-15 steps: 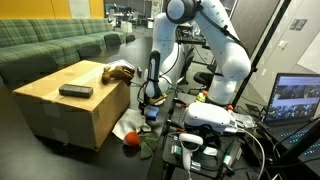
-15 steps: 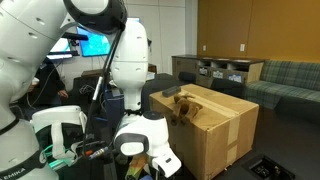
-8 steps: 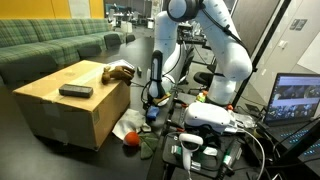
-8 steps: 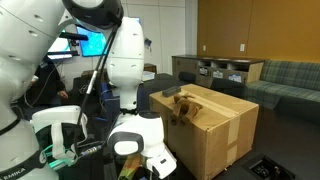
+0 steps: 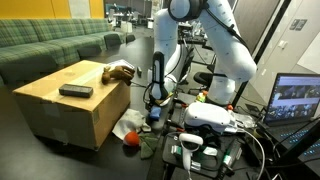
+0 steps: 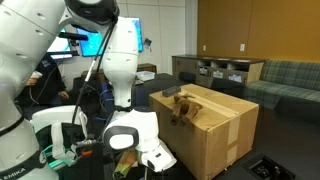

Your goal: Put the objects on top of the box on to the table and the objects on the table on top of the box

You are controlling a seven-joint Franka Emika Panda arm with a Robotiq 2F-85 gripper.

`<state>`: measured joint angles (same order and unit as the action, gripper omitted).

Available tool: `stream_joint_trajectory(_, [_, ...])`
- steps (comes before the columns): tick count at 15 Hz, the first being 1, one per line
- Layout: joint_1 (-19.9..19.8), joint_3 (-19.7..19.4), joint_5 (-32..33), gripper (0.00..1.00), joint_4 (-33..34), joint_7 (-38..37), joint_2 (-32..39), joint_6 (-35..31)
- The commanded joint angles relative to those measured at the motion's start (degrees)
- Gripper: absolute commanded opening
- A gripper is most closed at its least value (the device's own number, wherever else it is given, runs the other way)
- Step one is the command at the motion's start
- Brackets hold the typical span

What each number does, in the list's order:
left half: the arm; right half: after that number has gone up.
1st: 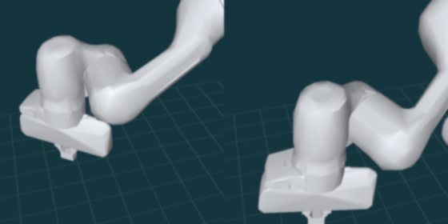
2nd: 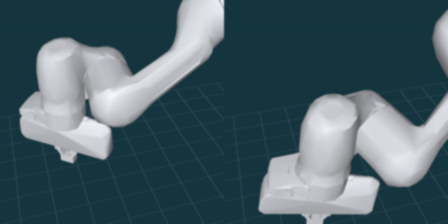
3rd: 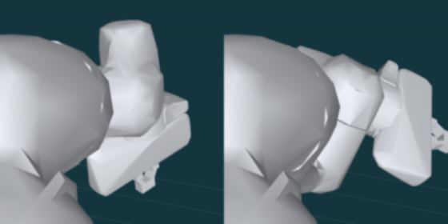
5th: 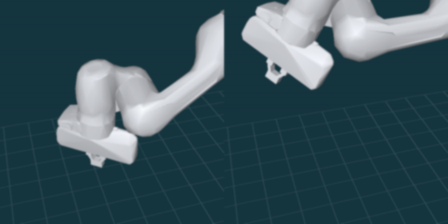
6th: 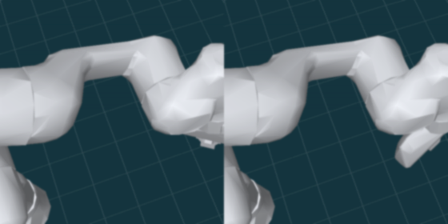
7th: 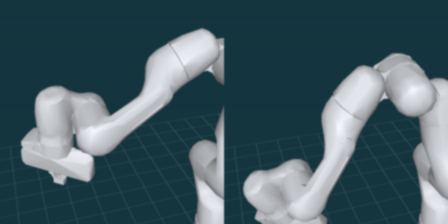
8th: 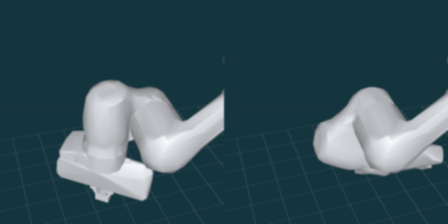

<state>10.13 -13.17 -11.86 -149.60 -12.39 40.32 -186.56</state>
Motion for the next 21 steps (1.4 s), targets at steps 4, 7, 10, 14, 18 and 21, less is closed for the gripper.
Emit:
stream_joint_trajectory(4, [7.01, -2.71, -2.98, 1.0, -2.06, -3.06, -4.9, 3.06])
stream_joint_trajectory(7, [10.57, -4.94, -4.98, 1.0, -2.43, -6.2, -5.73, 4.19])
stream_joint_trajectory(10, [14.32, -7.37, -6.83, 1.0, -3.08, -9.79, -6.56, 6.45])
stream_joint_trajectory(14, [18.71, -9.69, -7.37, 1.0, -3.31, -15.56, -6.94, 10.53])
stream_joint_trajectory(18, [20.01, -9.79, -6.77, 1.0, -3.48, -20.63, -7.37, 13.32])
stream_joint_trajectory(21, [20.33, -10.03, -5.96, 1.0, -3.68, -23.52, -7.35, 14.02])
